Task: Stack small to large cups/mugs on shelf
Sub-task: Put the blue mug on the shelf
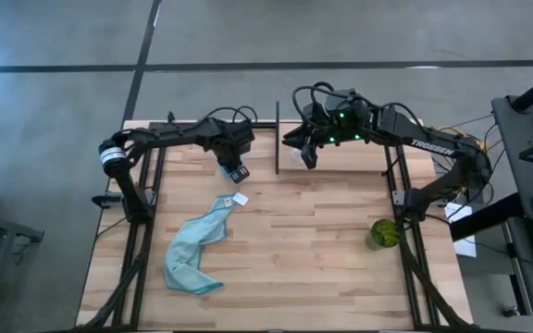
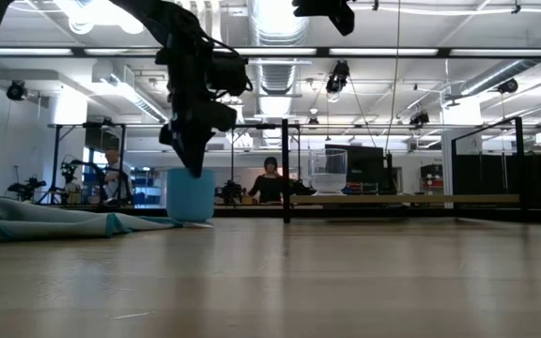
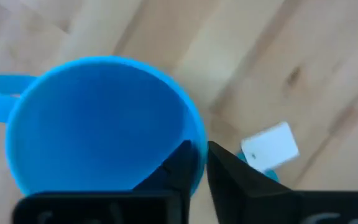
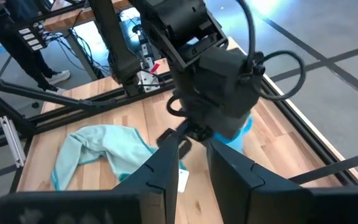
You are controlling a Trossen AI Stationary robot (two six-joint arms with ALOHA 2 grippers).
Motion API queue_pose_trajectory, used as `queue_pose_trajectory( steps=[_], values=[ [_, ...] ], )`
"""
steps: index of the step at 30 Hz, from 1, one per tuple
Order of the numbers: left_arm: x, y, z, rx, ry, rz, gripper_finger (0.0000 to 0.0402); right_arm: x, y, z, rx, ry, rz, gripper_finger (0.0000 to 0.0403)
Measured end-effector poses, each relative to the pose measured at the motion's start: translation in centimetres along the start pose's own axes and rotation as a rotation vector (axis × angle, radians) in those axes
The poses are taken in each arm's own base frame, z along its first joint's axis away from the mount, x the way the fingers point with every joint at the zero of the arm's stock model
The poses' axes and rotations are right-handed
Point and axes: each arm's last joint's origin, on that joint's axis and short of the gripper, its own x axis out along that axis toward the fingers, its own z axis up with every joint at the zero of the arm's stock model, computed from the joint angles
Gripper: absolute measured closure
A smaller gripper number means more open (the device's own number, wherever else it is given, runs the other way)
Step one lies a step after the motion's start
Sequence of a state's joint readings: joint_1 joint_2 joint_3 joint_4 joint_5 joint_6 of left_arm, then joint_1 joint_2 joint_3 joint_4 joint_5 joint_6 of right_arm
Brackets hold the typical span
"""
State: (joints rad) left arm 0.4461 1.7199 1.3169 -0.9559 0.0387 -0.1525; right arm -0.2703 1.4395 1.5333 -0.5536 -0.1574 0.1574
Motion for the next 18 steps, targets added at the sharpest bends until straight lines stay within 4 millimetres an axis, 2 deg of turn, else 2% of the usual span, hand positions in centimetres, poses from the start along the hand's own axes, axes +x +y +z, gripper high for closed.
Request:
queue_pose_trajectory(
  steps=[2, 7, 12, 18],
  values=[
    [0.1, -0.6, -0.2, 0.016, 0.012, -0.008, 0.0393, 0.0, 0.0, -0.1, 0.002, 0.013, -0.002, 0.0323],
    [-1.3, -3.2, -0.5, 0.088, 0.006, -0.080, 0.0400, -0.1, -0.1, -0.8, 0.009, 0.087, -0.014, 0.0323],
    [-2.5, -8.0, -1.4, 0.161, -0.012, -0.153, 0.0401, -0.1, -0.2, -1.6, 0.018, 0.164, -0.026, 0.0323],
    [-3.2, -14.2, -3.7, 0.247, -0.042, -0.222, 0.0401, -0.6, -0.3, -2.7, 0.021, 0.279, -0.041, 0.0323]
  ],
)
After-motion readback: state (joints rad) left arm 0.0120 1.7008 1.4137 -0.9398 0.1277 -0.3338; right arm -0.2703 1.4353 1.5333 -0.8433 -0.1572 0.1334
